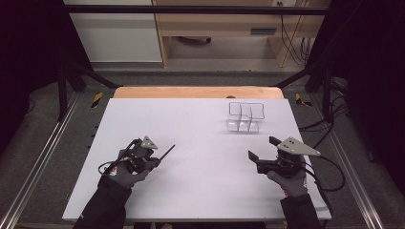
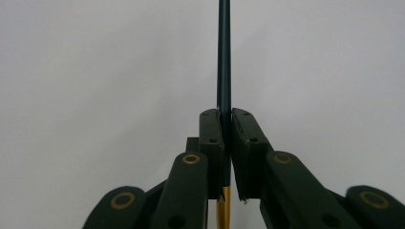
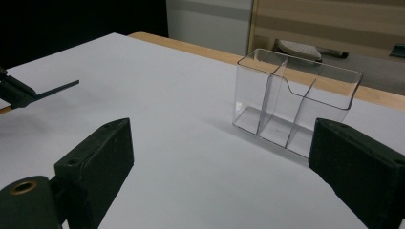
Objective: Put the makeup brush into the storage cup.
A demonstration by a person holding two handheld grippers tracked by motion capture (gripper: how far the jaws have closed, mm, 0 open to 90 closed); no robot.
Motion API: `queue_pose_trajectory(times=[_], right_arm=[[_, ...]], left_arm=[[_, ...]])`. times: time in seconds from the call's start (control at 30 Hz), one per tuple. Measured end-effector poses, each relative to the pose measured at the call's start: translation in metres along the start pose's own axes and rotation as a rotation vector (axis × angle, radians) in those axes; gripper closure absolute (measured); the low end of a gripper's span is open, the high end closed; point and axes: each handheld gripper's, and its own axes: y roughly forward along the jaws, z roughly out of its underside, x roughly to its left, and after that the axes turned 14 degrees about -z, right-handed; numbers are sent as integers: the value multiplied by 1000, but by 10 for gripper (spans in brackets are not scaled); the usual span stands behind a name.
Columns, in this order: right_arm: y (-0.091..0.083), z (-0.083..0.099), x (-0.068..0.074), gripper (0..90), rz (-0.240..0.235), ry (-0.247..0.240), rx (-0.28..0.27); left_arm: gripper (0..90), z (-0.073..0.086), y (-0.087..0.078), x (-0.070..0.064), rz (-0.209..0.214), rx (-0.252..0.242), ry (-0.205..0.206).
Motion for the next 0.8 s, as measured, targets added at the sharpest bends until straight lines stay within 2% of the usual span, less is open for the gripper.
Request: queue_pose_trajectory(times=[0.1, 0.23, 0.63, 0.8], right_arm=[[1, 0, 0, 84, -1, 1, 3], [1, 1, 0, 85, -3, 0, 5], [5, 2, 3, 88, -15, -1, 21], [6, 1, 4, 90, -19, -12, 24]], left_arm=[[824, 1, -4, -2, 4, -34, -17], [824, 1, -7, -6, 15, -46, -6], [824, -11, -15, -22, 43, -76, 60], [824, -21, -18, -32, 80, -78, 103]])
